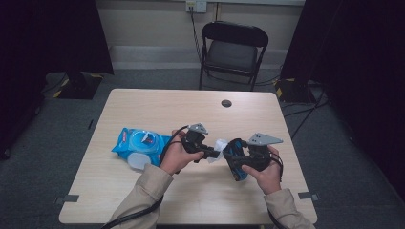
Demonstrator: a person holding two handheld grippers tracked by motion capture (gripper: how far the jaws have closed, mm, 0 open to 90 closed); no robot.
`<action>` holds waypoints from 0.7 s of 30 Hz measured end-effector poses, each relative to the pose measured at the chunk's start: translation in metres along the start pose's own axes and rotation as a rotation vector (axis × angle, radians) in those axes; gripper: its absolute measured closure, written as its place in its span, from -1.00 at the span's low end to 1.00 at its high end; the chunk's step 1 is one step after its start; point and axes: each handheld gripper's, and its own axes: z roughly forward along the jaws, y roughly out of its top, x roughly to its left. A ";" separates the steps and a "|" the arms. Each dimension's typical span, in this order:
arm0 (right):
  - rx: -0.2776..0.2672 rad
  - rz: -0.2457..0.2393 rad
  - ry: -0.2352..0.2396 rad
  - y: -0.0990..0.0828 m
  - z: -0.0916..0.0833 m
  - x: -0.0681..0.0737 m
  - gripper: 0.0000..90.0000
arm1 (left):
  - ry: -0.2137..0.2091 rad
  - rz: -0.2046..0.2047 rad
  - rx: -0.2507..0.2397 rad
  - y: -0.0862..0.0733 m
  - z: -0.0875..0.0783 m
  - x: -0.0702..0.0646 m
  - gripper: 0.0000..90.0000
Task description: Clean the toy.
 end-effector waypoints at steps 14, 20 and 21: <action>0.002 0.002 0.001 0.000 0.000 0.001 -0.43 | -0.009 -0.013 -0.014 -0.006 0.005 0.000 0.80; -0.012 0.008 0.008 0.002 0.000 0.002 -0.43 | 0.005 -0.004 0.019 -0.009 0.010 0.000 0.79; -0.011 0.004 0.004 0.003 -0.001 0.002 -0.43 | -0.009 -0.008 0.016 -0.009 0.012 0.000 0.79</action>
